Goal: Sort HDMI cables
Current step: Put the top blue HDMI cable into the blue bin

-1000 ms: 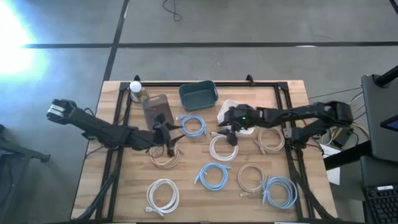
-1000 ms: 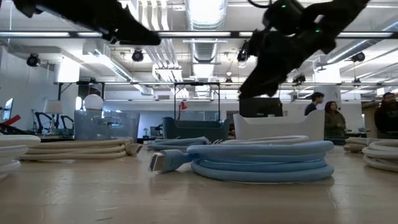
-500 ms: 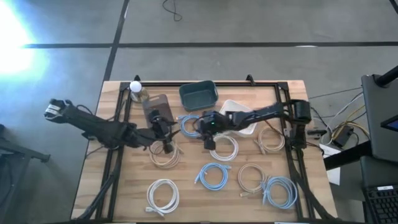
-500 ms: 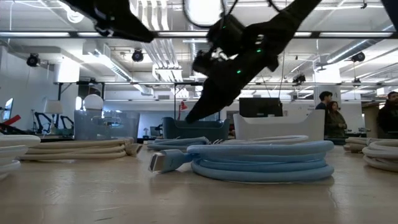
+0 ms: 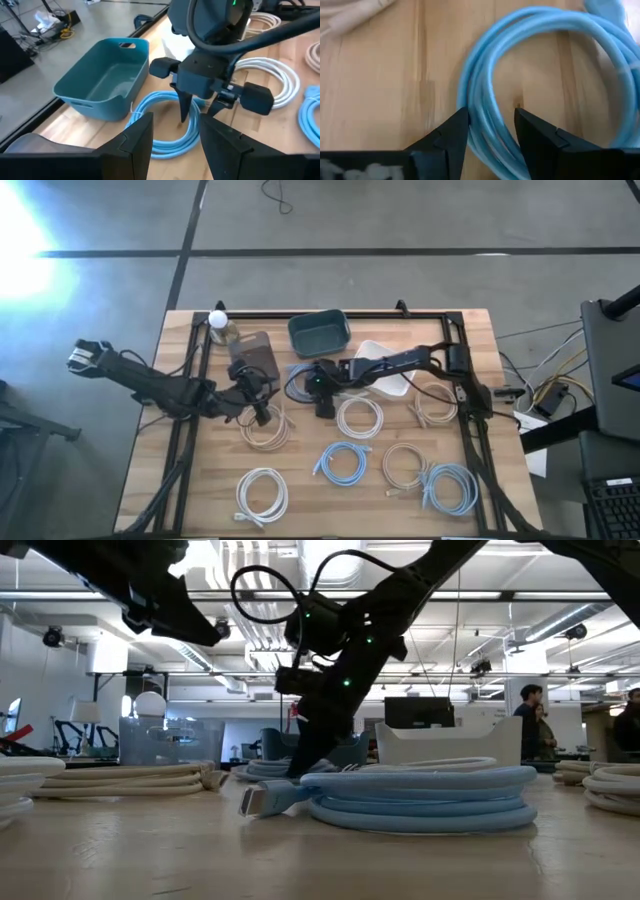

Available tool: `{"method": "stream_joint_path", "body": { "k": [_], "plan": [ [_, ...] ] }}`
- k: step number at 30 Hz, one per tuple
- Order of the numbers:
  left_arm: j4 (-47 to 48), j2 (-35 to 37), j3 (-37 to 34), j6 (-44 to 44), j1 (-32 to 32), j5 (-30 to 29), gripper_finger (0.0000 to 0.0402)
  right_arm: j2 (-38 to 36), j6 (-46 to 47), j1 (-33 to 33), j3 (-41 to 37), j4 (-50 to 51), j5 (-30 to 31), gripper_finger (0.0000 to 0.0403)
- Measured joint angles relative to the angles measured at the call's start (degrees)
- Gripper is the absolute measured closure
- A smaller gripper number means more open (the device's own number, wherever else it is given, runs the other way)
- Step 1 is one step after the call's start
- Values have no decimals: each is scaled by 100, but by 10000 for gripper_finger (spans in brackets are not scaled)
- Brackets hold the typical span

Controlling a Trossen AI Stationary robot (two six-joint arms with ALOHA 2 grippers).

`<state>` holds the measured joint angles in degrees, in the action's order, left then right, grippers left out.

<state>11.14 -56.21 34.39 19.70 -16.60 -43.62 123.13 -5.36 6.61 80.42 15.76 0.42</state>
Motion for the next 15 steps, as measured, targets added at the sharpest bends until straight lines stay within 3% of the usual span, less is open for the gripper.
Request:
{"method": "stream_joint_path", "body": {
  "k": [10,15],
  "plan": [
    [-47,0,0,4,0,-24,239,-124,-318,-62,151,560,25,373],
    [-48,0,0,9,0,-24,239,-427,-8,-194,199,1155,0,373]
  ]
}}
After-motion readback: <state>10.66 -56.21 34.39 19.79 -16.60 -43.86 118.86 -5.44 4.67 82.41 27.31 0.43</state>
